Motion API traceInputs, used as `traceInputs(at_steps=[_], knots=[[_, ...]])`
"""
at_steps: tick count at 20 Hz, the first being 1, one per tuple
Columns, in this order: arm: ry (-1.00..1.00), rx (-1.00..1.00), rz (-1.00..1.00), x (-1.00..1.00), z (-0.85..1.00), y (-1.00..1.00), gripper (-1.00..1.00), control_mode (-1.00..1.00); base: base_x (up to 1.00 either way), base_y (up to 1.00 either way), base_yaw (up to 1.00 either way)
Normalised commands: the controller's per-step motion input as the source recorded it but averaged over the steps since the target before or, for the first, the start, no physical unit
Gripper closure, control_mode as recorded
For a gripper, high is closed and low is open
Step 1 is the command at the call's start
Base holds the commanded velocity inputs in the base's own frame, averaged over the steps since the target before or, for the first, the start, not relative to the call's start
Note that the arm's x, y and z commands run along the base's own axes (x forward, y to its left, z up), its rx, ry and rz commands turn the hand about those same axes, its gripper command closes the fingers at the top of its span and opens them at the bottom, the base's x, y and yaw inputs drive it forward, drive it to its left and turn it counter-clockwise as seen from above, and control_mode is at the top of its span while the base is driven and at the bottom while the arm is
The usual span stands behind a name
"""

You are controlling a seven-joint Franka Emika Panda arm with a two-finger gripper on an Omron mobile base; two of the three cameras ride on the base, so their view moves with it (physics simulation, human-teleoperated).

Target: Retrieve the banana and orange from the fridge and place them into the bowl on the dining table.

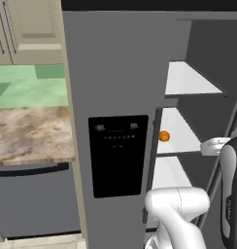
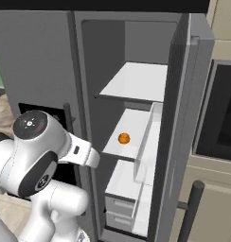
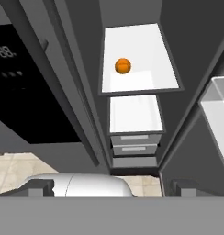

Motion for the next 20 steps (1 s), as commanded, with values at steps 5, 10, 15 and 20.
traceInputs(at_steps=[5, 10, 15, 20], knots=[[0.0, 0.0, 0.0, 0.0, 0.0, 0.0, -1.0, 1.0, 0.4, -0.12, 0.05], [0.0, 0.0, 0.0, 0.0, 0.0, 0.0, -1.0, 1.0, 0.41, -0.09, 0.04], [0.0, 0.0, 0.0, 0.0, 0.0, 0.0, -1.0, 1.0, 0.21, -0.25, 0.0], [0.0, 0.0, 0.0, 0.0, 0.0, 0.0, -1.0, 1.0, 0.01, -0.45, 0.0]])
